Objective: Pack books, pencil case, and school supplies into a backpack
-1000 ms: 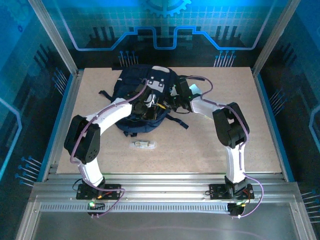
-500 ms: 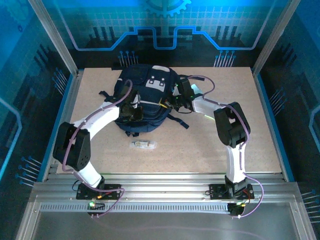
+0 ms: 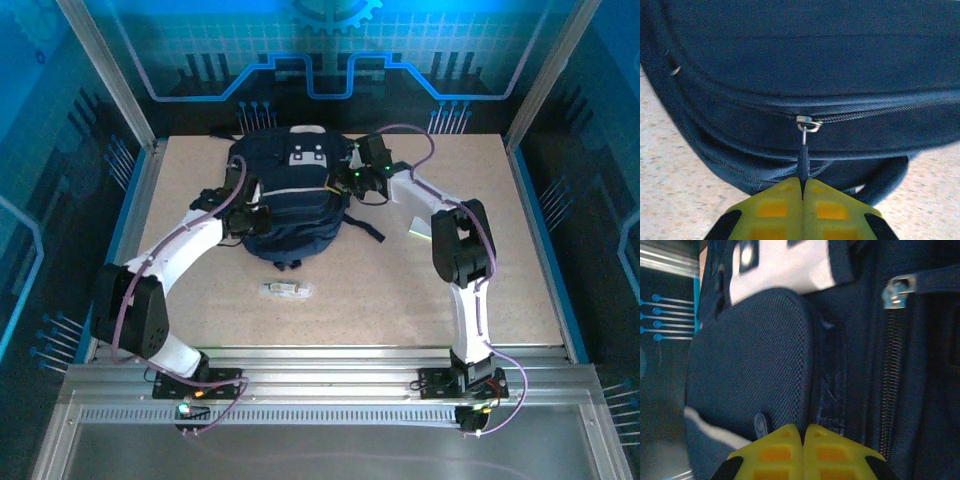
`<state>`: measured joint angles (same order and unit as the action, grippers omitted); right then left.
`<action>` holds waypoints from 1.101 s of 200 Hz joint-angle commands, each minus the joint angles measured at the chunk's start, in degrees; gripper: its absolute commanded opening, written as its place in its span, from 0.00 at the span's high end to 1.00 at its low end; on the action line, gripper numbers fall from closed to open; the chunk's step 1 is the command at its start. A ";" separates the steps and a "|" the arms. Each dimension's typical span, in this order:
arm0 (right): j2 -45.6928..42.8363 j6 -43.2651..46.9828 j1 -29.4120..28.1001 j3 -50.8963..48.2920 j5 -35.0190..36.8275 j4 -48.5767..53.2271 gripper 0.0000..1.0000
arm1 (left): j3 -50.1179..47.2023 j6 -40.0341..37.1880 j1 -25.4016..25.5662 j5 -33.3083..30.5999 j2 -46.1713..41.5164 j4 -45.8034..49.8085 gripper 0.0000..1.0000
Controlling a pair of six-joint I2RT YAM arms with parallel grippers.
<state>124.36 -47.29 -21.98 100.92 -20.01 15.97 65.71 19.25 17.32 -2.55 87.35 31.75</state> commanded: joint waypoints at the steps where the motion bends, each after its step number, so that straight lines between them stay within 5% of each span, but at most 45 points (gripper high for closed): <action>1: 2.92 3.55 2.79 7.42 5.81 2.62 1.00 | 0.67 2.57 5.32 4.46 -1.55 2.80 1.00; 43: -2.49 5.26 3.79 5.91 6.57 5.19 0.46 | 7.41 4.42 11.55 9.30 5.52 -1.75 1.00; 87: -13.09 3.18 4.23 -8.19 4.80 3.32 0.40 | 16.33 3.28 12.27 13.16 14.81 -2.00 1.00; 122: -17.52 -1.01 3.07 -19.16 1.24 -2.74 0.40 | 17.89 2.64 13.81 14.08 15.77 -1.42 1.00; 158: -13.22 -3.70 -0.66 -18.92 0.38 -6.31 0.44 | 14.73 3.59 15.21 14.22 14.01 -2.30 1.00; 170: -11.09 -4.66 -1.50 -17.95 0.20 -7.39 0.56 | 13.25 4.12 15.45 13.75 13.36 -2.79 1.00; 192: -9.21 -6.53 -1.28 -18.32 1.78 -9.69 1.00 | 10.77 4.68 15.29 10.07 12.19 -2.74 1.00; 220: -9.80 -6.54 -0.22 -19.17 4.18 -10.87 1.00 | 7.47 4.99 14.95 3.33 11.46 -1.89 1.00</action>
<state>114.39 -53.25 -23.05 81.80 -18.39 9.32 76.27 22.85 31.48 5.61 102.02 28.42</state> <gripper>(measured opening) 0.067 0.051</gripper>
